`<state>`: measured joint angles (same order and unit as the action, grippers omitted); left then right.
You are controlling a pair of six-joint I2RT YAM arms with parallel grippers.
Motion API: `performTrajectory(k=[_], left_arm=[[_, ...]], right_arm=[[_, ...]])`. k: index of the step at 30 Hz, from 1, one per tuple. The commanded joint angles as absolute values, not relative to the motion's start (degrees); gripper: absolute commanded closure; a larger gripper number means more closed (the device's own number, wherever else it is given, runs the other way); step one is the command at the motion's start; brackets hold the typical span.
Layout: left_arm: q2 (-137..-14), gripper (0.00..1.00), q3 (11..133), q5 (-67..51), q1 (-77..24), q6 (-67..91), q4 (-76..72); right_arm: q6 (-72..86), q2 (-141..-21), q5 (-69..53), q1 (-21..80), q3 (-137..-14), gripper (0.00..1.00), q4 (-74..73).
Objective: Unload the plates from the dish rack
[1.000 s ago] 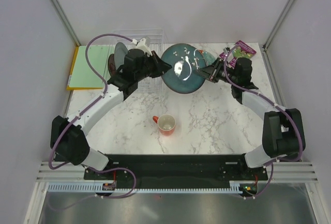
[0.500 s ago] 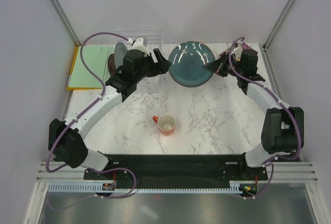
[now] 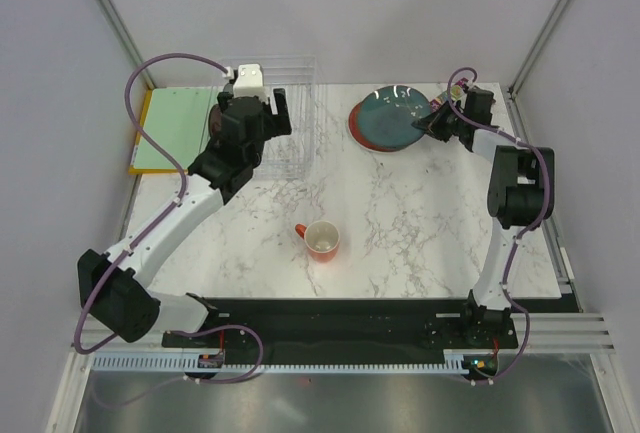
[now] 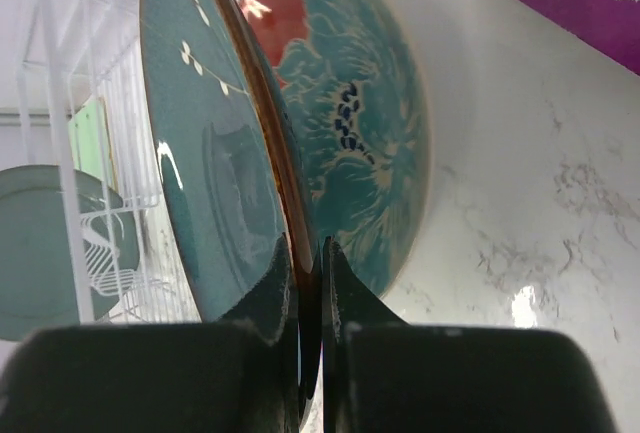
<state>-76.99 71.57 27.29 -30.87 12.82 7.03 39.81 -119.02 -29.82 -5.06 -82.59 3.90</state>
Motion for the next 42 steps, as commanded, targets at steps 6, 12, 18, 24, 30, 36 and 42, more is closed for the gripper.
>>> performTrajectory(k=[6, 12, 18, 24, 30, 36, 42], left_arm=[[-76.82, 0.09, 68.21, 38.5, -30.5, -1.39, -1.74], [-77.34, 0.06, 67.15, 39.46, -30.32, -1.76, -2.73], [-76.82, 0.05, 66.88, 39.02, -30.23, -0.53, -1.76], [-76.11, 0.05, 66.71, 38.76, -30.23, -0.53, -0.44], [-75.94, 0.02, 66.97, 39.02, -30.24, -0.53, -0.26], [-76.9, 0.01, 67.85, 39.64, -30.23, -0.97, 2.63], [-76.73, 0.01, 67.94, 39.73, -30.15, -0.7, 3.69]], right_arm=[[46.23, -129.19, -36.56, -4.4, -97.29, 1.0, 13.71], [45.71, -131.39, -37.09, -3.69, -97.73, 0.88, 11.96], [44.83, -132.19, -38.58, -2.64, -96.95, 0.48, 10.38], [37.81, -129.65, -35.25, -1.41, -96.06, 0.35, 2.23], [25.86, -125.26, -22.16, -0.44, -98.53, 0.29, -12.9], [19.52, -121.47, -4.76, 2.37, -100.2, 0.26, -22.5], [17.58, -119.01, 2.37, 2.55, -100.02, 0.24, -24.52]])
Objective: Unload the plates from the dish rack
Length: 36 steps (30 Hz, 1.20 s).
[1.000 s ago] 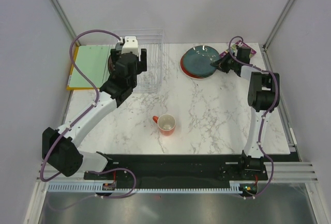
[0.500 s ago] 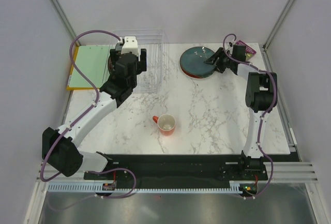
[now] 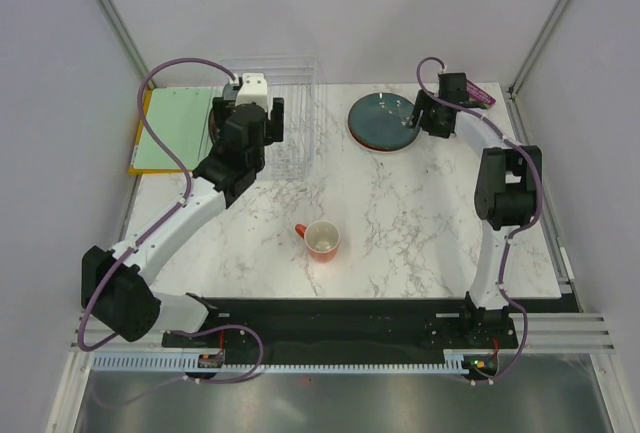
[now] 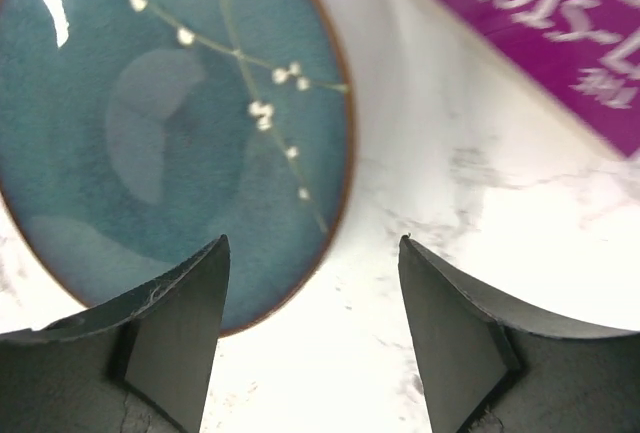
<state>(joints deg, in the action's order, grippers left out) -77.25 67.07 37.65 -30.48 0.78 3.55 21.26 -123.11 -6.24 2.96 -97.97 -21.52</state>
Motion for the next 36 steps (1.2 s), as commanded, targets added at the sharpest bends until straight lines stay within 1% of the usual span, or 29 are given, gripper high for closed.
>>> performTrajectory(k=[1, 5, 9, 14, 18, 25, 33, 35, 36], left_arm=[[-76.55, 0.01, 67.94, 39.9, -30.15, -0.96, 3.78], [-77.17, 0.0, 68.02, 42.18, -29.27, -2.02, 3.69], [-79.97, 0.0, 70.13, 43.59, -24.72, -2.72, 4.39], [-84.89, 0.0, 72.5, 41.4, -19.17, -2.2, 3.78], [-86.74, 0.0, 73.39, 36.4, -15.39, -0.53, 2.99], [-93.24, 0.02, 76.9, 32.7, -14.41, 1.13, 3.34], [-99.22, 0.07, 80.42, 31.2, -13.8, 3.08, 3.08], [-100.54, 0.12, 81.73, 31.2, -13.8, 2.9, 3.08], [-100.89, 0.19, 82.09, 31.29, -13.71, 2.55, 3.16]], right_arm=[[17.23, -118.92, 2.72, 2.55, -100.19, 0.25, -24.96], [17.75, -115.51, 2.82, 2.55, -98.09, 0.24, -25.14], [17.93, -110.31, 0.18, 2.9, -92.74, 0.24, -24.17], [18.28, -102.76, -2.9, 4.04, -86.32, 0.24, -21.89], [18.63, -99.06, -4.3, 4.39, -81.58, 0.23, -20.48], [18.9, -96.42, -6.15, 4.75, -78.49, 0.24, -19.51], [18.63, -96.59, -6.95, 4.92, -75.68, 0.24, -18.72], [18.63, -96.59, -6.85, 4.83, -74.89, 0.24, -18.37], [18.63, -96.68, -6.94, 4.92, -74.62, 0.25, -18.46]])
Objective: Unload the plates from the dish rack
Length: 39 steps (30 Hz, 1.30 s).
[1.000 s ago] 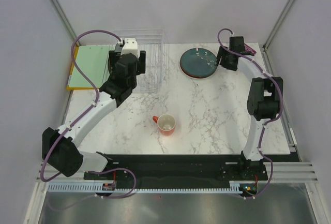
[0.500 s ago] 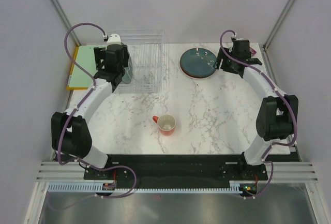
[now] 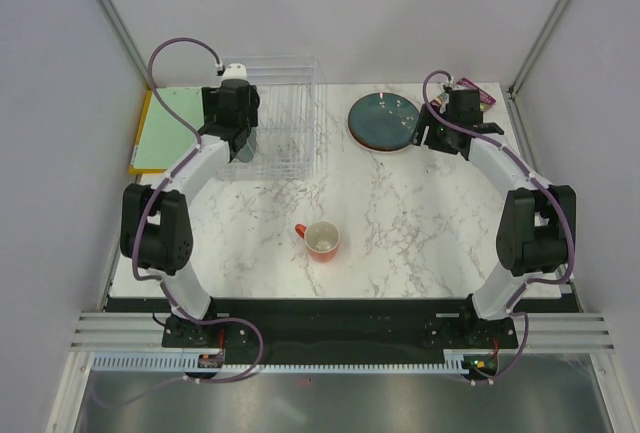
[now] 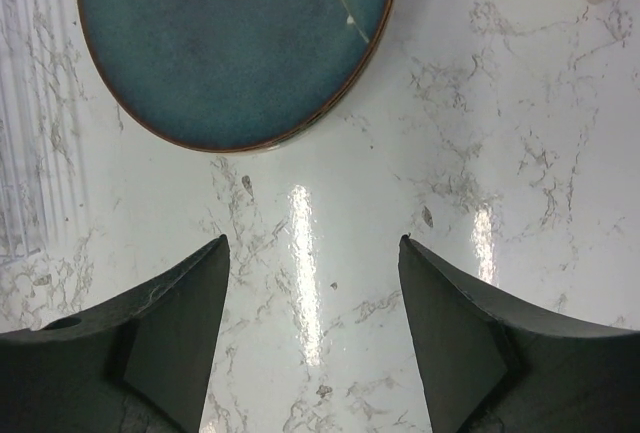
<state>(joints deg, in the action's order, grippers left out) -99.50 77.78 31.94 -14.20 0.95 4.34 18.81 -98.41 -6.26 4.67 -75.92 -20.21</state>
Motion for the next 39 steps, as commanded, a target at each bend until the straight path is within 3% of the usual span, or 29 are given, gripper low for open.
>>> performTrajectory(k=[1, 5, 8, 9, 11, 12, 14, 18, 25, 33, 39], left_arm=[[-101.33, 0.26, 82.96, 31.38, -13.71, 2.37, 3.34], [-103.18, 0.46, 85.42, 30.06, -13.62, 1.23, 5.0], [-104.5, 0.49, 86.66, 30.5, -13.62, 1.14, 6.06], [-104.85, 0.58, 86.75, 30.41, -13.62, 1.14, 6.15], [-105.2, 0.67, 86.84, 30.58, -13.54, 1.14, 6.24], [-105.64, 0.82, 87.01, 30.76, -13.54, 1.32, 6.68], [-106.17, 0.83, 87.71, 30.85, -13.54, 1.41, 7.29], [-107.22, 0.98, 88.51, 29.98, -13.45, 1.58, 8.87], [-106.44, 0.98, 91.05, 30.58, -13.45, 1.94, 9.84], [-104.69, 0.98, 106.07, 32.61, -13.62, -4.3, 16.96], [-100.2, 0.98, 109.16, 31.82, -14.24, -4.4, 20.65]], right_arm=[[18.55, -96.68, -7.03, 4.92, -74.45, 0.25, -18.37], [18.63, -96.24, -7.38, 4.83, -72.69, 0.26, -17.93], [18.46, -95.01, -7.65, 4.83, -71.55, 0.26, -17.93], [18.37, -94.66, -7.56, 4.92, -71.19, 0.26, -17.93], [18.19, -93.43, -7.56, 4.83, -70.58, 0.26, -18.02], [18.19, -93.08, -7.47, 4.92, -70.4, 0.25, -18.02], [18.1, -92.2, -7.65, 4.92, -70.22, 0.25, -18.28], [17.93, -90.88, -7.82, 4.83, -70.23, 0.25, -18.81], [18.02, -88.42, -8.26, 4.83, -69.96, 0.25, -19.25], [18.37, -86.49, -9.23, 4.92, -69.17, 0.25, -19.42], [19.51, -84.99, -11.68, 4.83, -68.47, 0.25, -19.16]])
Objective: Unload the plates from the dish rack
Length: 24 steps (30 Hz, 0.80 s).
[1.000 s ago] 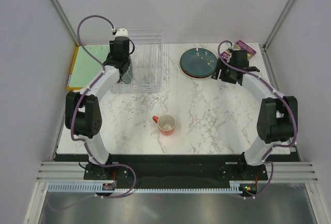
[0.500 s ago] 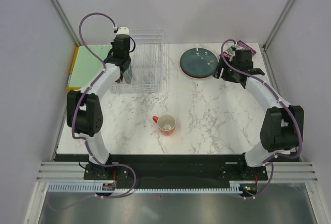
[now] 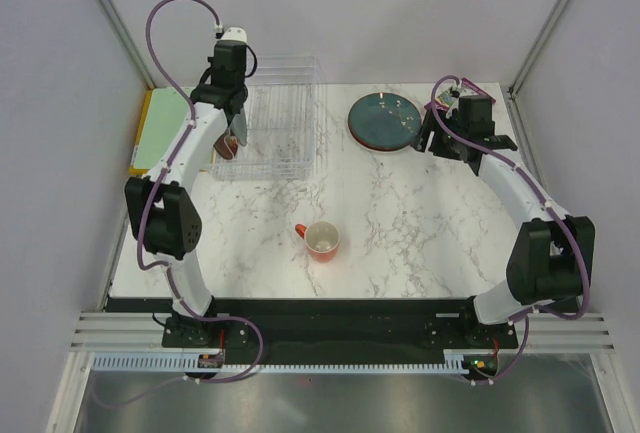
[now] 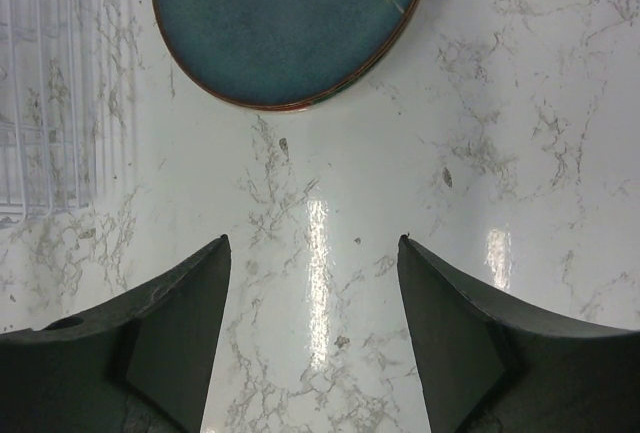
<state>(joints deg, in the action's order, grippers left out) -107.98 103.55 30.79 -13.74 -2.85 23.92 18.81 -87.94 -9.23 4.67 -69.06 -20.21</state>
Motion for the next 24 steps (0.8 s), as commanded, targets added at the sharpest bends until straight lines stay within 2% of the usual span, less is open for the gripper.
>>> performTrajectory(k=[1, 7, 12, 20, 24], left_arm=[[-98.8, 0.98, 109.6, 30.69, -14.24, -3.7, 21.79], [-92.48, 0.98, 109.95, 16.72, -14.24, 5.79, 28.56], [-88.6, 0.98, 106.27, -0.86, -14.24, 15.54, 28.74], [-83.59, 0.98, 92.05, -19.83, -14.15, 29.43, 14.61], [-82.53, 0.98, 86.06, -24.78, -14.33, 35.67, 6.17]], right_arm=[[19.86, -84.64, -12.21, 4.83, -68.47, 0.25, -18.99], [23.28, -83.32, -22.55, 4.83, -66.54, 0.24, -13.11], [30.75, -83.84, -32.24, 4.83, -63.29, 0.23, -2.67], [43.05, -85.25, -42.88, 5.89, -57.93, 0.2, 16.93], [47.89, -85.87, -43.59, 7.47, -56.69, 0.19, 21.62]])
